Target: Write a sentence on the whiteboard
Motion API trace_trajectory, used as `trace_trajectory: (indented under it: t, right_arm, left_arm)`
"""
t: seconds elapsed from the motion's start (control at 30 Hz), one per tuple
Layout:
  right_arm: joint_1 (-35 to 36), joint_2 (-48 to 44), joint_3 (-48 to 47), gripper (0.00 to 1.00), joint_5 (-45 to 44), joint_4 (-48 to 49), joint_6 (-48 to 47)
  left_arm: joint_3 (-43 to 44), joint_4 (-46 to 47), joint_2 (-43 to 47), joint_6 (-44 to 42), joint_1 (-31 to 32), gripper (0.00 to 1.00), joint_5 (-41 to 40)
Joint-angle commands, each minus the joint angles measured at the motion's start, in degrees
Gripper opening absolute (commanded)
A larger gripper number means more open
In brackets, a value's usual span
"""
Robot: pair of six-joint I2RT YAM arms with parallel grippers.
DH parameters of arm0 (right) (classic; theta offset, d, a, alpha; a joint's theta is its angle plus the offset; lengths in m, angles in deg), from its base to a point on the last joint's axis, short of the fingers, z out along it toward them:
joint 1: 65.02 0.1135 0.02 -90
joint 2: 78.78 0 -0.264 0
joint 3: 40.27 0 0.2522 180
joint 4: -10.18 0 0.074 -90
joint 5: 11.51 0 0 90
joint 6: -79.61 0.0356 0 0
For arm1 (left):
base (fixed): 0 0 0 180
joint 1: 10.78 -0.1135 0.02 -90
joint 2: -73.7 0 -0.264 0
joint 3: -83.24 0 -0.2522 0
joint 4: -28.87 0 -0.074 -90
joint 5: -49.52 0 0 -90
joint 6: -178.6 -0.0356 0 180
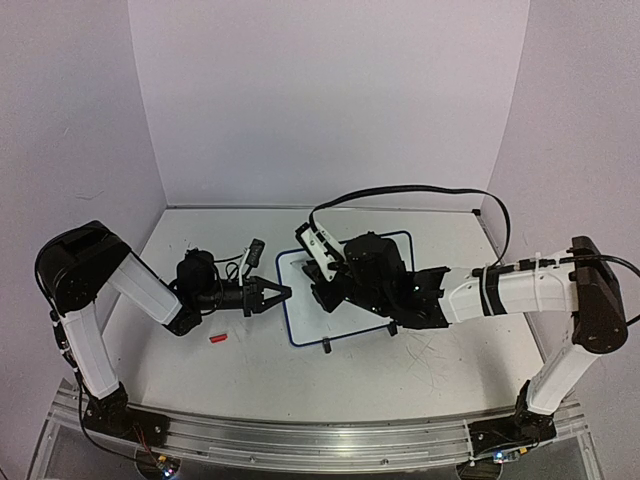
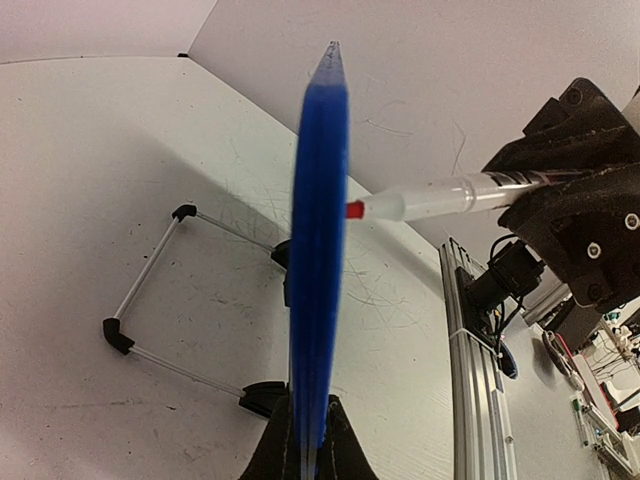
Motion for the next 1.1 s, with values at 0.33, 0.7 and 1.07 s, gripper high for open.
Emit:
trace_trajectory:
  t: [0.33, 0.7, 1.07]
  right_arm:
    - [1.5, 0.5, 1.0, 0.0, 0.0, 0.6, 1.9]
    - [1.8, -0.1, 1.4, 0.0, 0.1, 0.6, 3.2]
    - [1.7, -3.4, -0.5, 0.0, -2.3, 2.7, 1.2]
  left_arm:
    - [-0.4, -0.7, 2.7, -0.7, -0.1, 0.0, -0.5]
    - [-0.5, -1.2, 3.1, -0.9, -0.1, 0.0, -0.6]
    - [-0.7, -1.6, 3.4, -1.3, -0.1, 0.0, -0.9]
